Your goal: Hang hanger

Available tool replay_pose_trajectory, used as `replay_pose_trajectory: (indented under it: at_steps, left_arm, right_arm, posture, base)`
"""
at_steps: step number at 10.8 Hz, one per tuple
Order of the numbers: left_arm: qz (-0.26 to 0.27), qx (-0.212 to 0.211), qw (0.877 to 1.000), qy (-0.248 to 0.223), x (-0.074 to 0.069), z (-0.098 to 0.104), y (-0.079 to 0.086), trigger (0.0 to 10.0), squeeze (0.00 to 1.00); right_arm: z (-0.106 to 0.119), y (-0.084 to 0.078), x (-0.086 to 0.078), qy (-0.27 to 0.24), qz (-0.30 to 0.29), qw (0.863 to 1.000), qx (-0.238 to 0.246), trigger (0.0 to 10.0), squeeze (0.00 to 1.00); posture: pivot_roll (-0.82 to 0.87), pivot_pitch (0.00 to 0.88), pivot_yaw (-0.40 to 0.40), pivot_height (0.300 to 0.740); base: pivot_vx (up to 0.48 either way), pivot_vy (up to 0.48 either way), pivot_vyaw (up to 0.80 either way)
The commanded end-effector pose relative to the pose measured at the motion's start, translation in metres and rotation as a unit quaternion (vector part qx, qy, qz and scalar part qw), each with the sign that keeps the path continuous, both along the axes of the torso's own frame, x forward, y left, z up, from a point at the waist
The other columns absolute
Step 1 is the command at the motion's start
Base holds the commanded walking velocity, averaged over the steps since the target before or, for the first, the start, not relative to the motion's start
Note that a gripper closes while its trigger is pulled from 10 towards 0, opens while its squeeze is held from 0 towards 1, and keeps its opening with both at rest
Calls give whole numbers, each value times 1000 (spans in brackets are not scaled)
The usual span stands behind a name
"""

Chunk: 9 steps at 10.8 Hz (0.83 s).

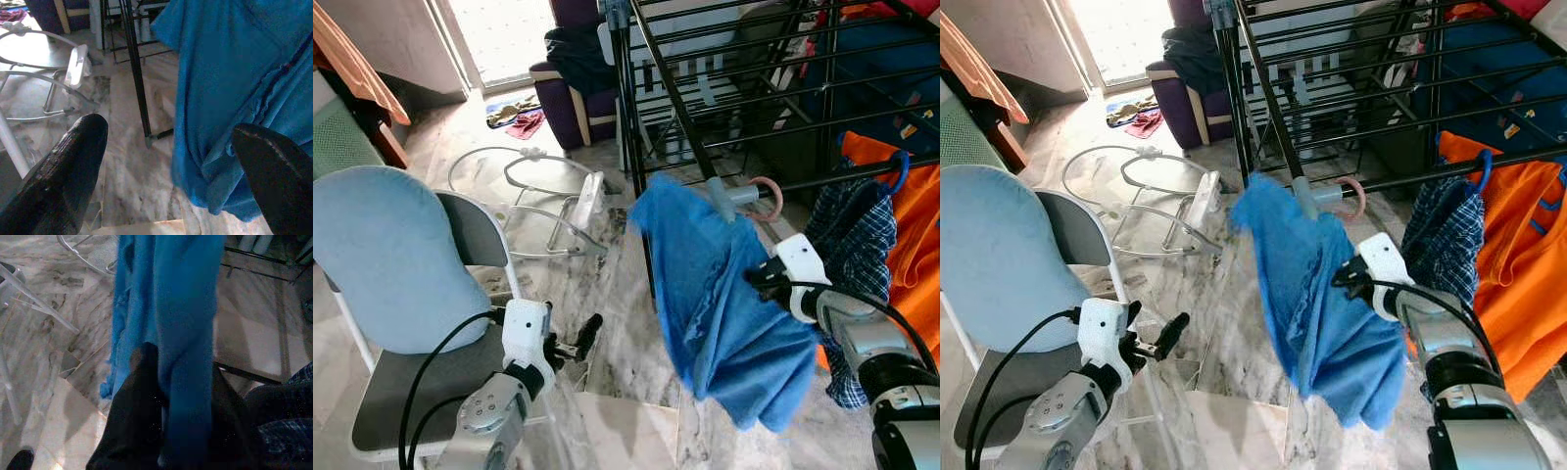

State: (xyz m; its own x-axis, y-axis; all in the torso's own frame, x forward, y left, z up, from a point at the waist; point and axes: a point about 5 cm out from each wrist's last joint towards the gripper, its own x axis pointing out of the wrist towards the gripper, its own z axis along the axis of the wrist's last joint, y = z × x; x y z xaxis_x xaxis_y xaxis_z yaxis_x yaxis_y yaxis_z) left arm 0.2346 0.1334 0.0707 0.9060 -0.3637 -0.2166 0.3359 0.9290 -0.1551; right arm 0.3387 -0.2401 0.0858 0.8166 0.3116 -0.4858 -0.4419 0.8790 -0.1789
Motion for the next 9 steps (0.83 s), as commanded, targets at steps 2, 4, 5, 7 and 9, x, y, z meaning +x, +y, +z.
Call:
replay_pose_trajectory:
  at_steps: [2,4,5,7,9]
  left_arm:
    - [2,12,1000,10,-2,-3,4,10000,0]
    - [11,10,1000,9,-1,-3,5,10000,0]
    - [8,11,1000,11,-3,-4,4,10000,0]
    - [5,13,1000,10,-1,-4,4,10000,0]
    - [6,15,1000,8,1,-2,3,10000,0]
  right_arm:
    - [-3,2,-1,-6,-10,1000,2,0,0]
    - [-2,0,-1,-17,-28,999,9,0,0]
    - [-5,2,-3,-16,-30,999,11,0,0]
    - [-6,2,-4,-20,-32,999,8,0,0]
    - [-4,1,-3,-28,-40,999,9,0,0]
  posture:
    - [-142,43,121,740]
    - [-141,42,117,740]
    - [-141,42,117,740]
    - [-147,40,126,740]
    - [-148,40,127,740]
  base:
    - [0,0,0]
    - [0,0,0]
    - [0,0,0]
    - [0,0,0]
    - [0,0,0]
